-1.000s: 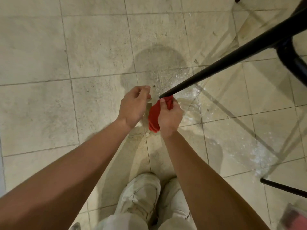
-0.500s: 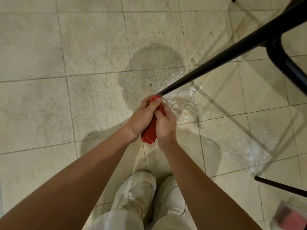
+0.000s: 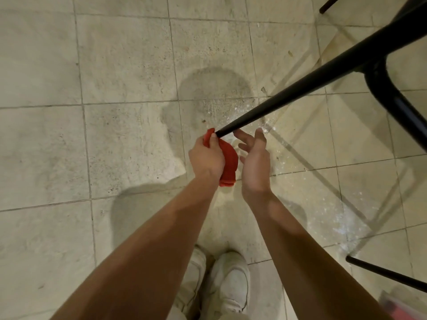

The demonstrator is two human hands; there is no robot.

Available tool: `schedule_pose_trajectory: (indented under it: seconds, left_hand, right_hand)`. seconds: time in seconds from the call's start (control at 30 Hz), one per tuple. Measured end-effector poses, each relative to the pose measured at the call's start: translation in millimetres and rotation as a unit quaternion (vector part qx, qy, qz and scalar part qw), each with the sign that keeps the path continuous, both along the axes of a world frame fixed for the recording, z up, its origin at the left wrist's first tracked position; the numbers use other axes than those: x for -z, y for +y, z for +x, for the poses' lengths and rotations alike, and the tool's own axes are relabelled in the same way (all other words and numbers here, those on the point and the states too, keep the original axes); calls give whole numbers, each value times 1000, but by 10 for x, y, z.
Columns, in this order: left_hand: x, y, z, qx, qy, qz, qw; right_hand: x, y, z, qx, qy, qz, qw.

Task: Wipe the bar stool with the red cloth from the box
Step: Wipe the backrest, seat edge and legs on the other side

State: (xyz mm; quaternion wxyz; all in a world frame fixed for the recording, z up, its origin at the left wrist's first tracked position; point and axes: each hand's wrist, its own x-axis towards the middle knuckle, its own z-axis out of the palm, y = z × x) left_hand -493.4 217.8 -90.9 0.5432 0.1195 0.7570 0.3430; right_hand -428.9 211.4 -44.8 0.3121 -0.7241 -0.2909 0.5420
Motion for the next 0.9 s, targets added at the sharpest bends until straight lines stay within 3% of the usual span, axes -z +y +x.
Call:
schedule_pose_trajectory:
  seconds: [0.07, 0.13, 0.23, 0.3, 0.37, 0.53, 0.67, 0.73, 0.9]
  left_hand:
    - [13, 47, 7, -38, -25, -5, 999]
    - [-43, 33, 33, -47, -27, 45, 997]
    - [16, -97, 98, -3, 14, 108, 994]
    - [91, -46, 36, 15, 24, 78, 997]
    - [134, 82, -99, 74, 45, 32, 996]
    - [73, 68, -313, 212, 71, 143, 964]
    - [-8, 299, -456, 337, 100, 76, 933]
    - [-212, 441, -484, 382, 93, 86, 916]
    - [-459, 361, -527, 333, 7, 143, 932]
  right_hand:
    - [-23, 28, -19, 9, 19, -20, 1000]
    - [-45, 44, -11, 15, 36, -45, 998]
    - [-31, 30, 2, 22, 44, -41, 998]
    - [-24, 12, -22, 10, 21, -22, 999]
    - [-13, 3, -37, 6, 7, -12, 1000]
    - [-35, -5, -36, 18, 9, -3, 1000]
    - [-17, -20, -46, 12, 24, -13, 1000]
    - [-37, -18, -43, 15, 26, -8, 1000]
    - [-73, -20, -6, 55, 33, 14, 998]
